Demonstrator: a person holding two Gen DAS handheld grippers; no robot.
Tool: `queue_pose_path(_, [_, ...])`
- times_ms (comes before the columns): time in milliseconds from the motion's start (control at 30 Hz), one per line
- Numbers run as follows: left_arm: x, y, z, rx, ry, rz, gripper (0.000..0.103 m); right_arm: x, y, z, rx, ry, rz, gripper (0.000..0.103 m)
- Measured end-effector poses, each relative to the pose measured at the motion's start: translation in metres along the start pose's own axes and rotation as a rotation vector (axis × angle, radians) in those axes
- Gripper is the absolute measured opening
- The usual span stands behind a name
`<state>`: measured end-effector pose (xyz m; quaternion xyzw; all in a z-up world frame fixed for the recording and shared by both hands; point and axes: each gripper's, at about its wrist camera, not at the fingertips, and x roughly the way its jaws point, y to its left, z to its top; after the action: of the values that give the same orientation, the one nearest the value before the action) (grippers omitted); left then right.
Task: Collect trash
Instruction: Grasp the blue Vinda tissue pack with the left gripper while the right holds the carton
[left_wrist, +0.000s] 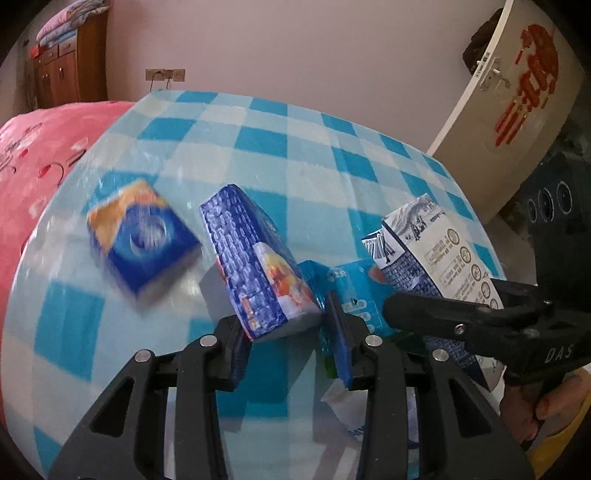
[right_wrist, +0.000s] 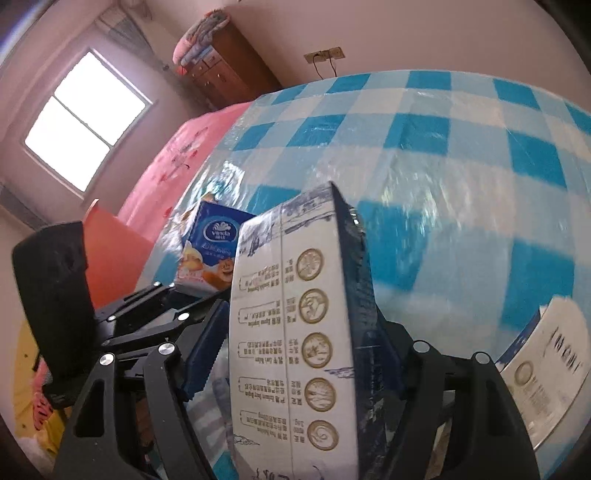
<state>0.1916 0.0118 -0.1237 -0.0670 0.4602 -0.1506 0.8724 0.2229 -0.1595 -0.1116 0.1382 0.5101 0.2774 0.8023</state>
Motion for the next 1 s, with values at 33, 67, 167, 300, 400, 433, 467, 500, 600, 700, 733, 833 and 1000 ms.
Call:
queue_pose_path(33, [-0.004, -0.002, -0.006, 0.001, 0.002, -0.007, 0.038, -0.005, 0.001, -0.008, 0.004, -0.011, 0.003, 0.072])
queue_pose_path(67, [-0.008, -0.005, -0.012, 0.003, 0.004, -0.014, 0.038, -0.010, 0.002, -0.016, 0.005, -0.024, 0.003, 0.072])
queue_pose_path(167, [-0.017, -0.009, -0.026, 0.008, 0.008, -0.021, 0.038, -0.024, 0.005, -0.037, 0.012, -0.065, 0.000, 0.074])
queue_pose_path(300, [-0.028, -0.010, -0.042, -0.004, 0.020, -0.047, 0.047, -0.044, 0.007, -0.061, 0.026, -0.126, -0.002, 0.082])
queue_pose_path(400, [-0.037, -0.011, -0.052, 0.016, 0.004, -0.008, 0.068, -0.062, 0.011, -0.074, 0.006, -0.194, -0.035, 0.089])
queue_pose_path(433, [-0.041, -0.011, -0.056, 0.021, -0.001, 0.003, 0.069, -0.069, 0.013, -0.076, -0.010, -0.224, -0.041, 0.090])
queue_pose_path(467, [-0.043, -0.009, -0.060, 0.020, -0.005, 0.015, 0.072, -0.074, 0.013, -0.079, -0.016, -0.246, -0.041, 0.091])
queue_pose_path(500, [-0.046, -0.008, -0.062, 0.016, -0.006, 0.029, 0.076, -0.083, 0.013, -0.083, -0.015, -0.282, -0.038, 0.091])
queue_pose_path(600, [-0.053, -0.004, -0.068, 0.025, -0.012, 0.097, 0.077, -0.095, 0.013, -0.087, -0.022, -0.350, -0.009, 0.091])
queue_pose_path(700, [-0.063, 0.000, -0.068, -0.008, -0.019, 0.137, 0.078, -0.111, 0.000, -0.096, 0.000, -0.415, -0.031, 0.092])
queue_pose_path(733, [-0.066, 0.001, -0.067, -0.022, -0.024, 0.141, 0.078, -0.112, -0.005, -0.094, 0.020, -0.424, -0.035, 0.092])
queue_pose_path(833, [-0.073, -0.002, -0.060, -0.050, -0.052, 0.173, 0.078, -0.109, -0.035, -0.092, 0.118, -0.434, -0.079, 0.092])
queue_pose_path(1000, [-0.067, -0.009, -0.049, -0.086, -0.051, 0.213, 0.078, -0.111, -0.060, -0.098, 0.172, -0.447, -0.107, 0.090])
